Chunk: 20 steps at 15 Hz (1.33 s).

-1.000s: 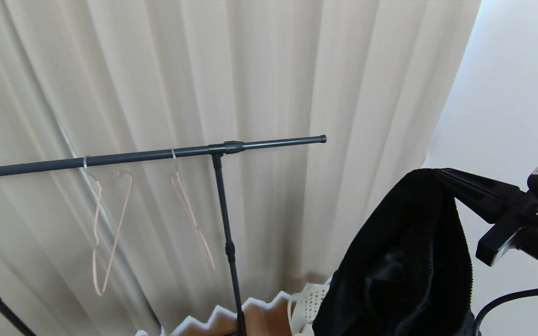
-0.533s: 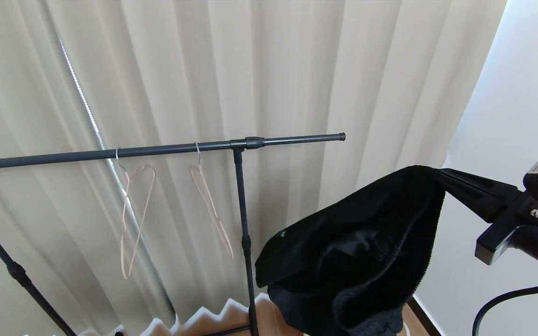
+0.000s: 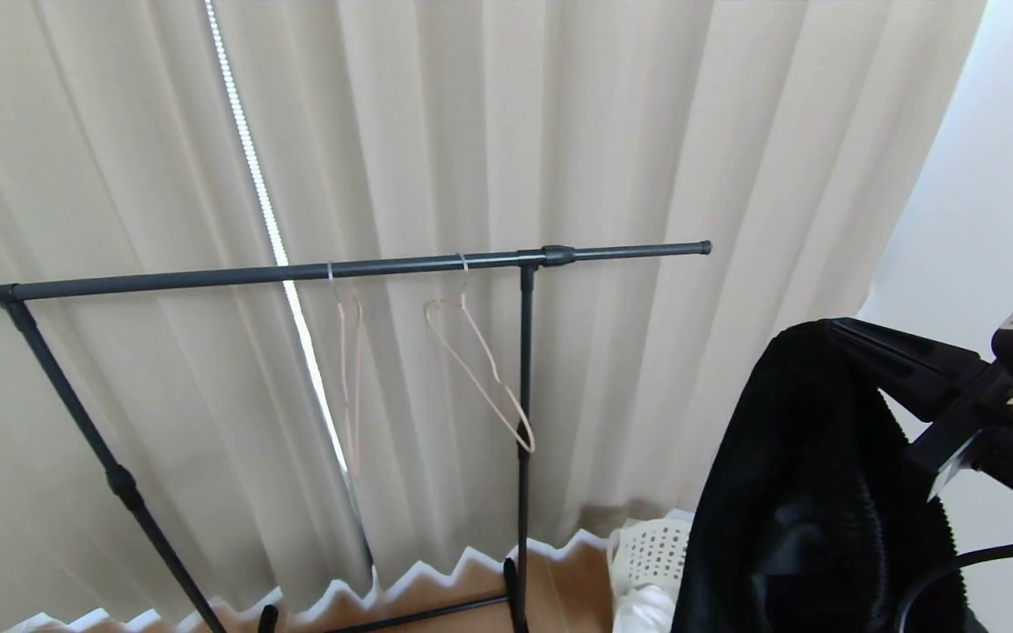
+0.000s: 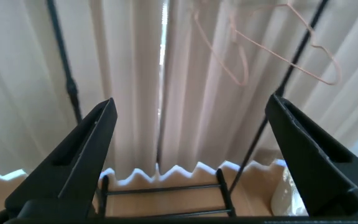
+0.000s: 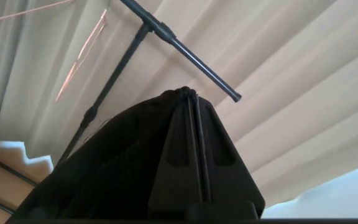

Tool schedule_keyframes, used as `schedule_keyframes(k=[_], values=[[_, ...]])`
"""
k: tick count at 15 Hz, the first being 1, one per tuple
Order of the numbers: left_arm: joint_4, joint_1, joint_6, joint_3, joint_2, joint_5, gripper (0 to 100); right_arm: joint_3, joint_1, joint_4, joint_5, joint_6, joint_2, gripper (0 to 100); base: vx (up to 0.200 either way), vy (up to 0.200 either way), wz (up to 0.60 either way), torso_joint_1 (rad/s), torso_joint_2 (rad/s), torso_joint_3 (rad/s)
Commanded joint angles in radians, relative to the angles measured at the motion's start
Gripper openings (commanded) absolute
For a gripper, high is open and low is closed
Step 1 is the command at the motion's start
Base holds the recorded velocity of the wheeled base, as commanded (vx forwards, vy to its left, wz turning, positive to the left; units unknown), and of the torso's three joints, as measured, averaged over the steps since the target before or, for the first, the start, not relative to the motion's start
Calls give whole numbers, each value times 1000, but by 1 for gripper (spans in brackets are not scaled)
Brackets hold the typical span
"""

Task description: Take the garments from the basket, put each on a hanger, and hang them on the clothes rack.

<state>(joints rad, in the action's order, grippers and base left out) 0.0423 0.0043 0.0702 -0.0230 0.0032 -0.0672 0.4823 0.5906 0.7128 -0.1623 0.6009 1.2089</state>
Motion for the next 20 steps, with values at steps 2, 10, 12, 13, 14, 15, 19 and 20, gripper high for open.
schedule_keyframes(k=[2, 10, 12, 13, 14, 15, 19, 20], values=[[1, 0, 0, 0, 0, 0, 100, -1, 1, 1, 1, 0, 6, 0, 0, 0, 600, 17, 7, 2], [1, 0, -4, 0, 0, 4, 100, -13, 3, 4, 3, 0, -8, 0, 0, 0, 75, 4, 2, -1], [1, -1, -7, 0, 1, 6, 100, -11, 6, 2, -3, 0, -6, 0, 0, 0, 0, 0, 0, 0], [5, 0, -20, 0, 4, 4, 100, -10, 26, 2, -8, 0, 1, 0, 0, 0, 0, 0, 0, 0], [7, 5, -55, 0, 14, 1, 100, -10, 51, 1, -20, 0, 4, 0, 0, 0, 0, 0, 0, 0], [7, 10, -118, 0, 47, 0, 100, -8, 69, -1, -46, -1, 6, 0, 0, 0, 0, 0, 0, 0], [2, 22, -56, -143, 347, 58, 100, 114, 132, -174, -55, -200, 1, 0, 0, 0, 0, 0, 0, 0], [2, 16, 6, -201, 414, 89, 100, 167, 158, -279, -55, -270, -3, 0, 0, 0, 0, 0, 0, 0]])
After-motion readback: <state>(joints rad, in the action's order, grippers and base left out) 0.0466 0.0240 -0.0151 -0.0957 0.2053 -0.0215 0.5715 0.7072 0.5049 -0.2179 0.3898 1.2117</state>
